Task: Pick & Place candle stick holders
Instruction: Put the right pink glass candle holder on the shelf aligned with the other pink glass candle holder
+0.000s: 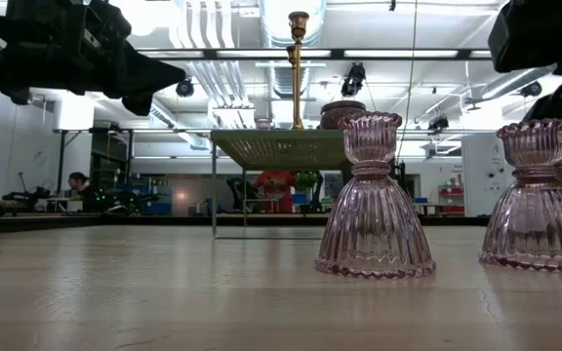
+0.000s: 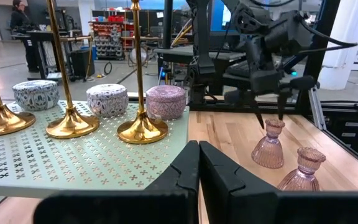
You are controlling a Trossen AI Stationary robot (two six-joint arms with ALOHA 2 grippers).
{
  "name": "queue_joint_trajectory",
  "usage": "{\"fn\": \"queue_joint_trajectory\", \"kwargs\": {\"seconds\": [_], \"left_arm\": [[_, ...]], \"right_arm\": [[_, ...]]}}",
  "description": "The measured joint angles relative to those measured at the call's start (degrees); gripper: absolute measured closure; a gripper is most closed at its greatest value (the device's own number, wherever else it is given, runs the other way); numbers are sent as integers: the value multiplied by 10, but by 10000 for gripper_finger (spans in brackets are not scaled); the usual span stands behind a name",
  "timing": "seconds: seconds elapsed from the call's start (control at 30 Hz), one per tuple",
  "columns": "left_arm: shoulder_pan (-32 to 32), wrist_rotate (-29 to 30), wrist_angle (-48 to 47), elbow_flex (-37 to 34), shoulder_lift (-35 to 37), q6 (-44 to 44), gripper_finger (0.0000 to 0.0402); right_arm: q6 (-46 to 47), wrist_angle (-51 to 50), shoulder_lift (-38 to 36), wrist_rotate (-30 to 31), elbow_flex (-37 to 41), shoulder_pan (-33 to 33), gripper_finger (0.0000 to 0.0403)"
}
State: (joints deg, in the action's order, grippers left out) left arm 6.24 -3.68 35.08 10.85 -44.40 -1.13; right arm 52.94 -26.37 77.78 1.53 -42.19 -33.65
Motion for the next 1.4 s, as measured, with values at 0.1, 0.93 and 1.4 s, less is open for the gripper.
{"fn": "queue_joint_trajectory", "kwargs": {"seconds": [0.1, 0.93, 1.4], "left_arm": [[0, 0, 0, 0, 0, 0, 390], [0, 1, 0, 0, 0, -3, 390], [0, 1, -6, 0, 0, -4, 390]], "right_arm": [[-24, 28, 26, -1, -1, -1, 219], [-79, 114, 84, 207, -2, -45, 237], [-123, 167, 115, 291, -1, -42, 280]]}}
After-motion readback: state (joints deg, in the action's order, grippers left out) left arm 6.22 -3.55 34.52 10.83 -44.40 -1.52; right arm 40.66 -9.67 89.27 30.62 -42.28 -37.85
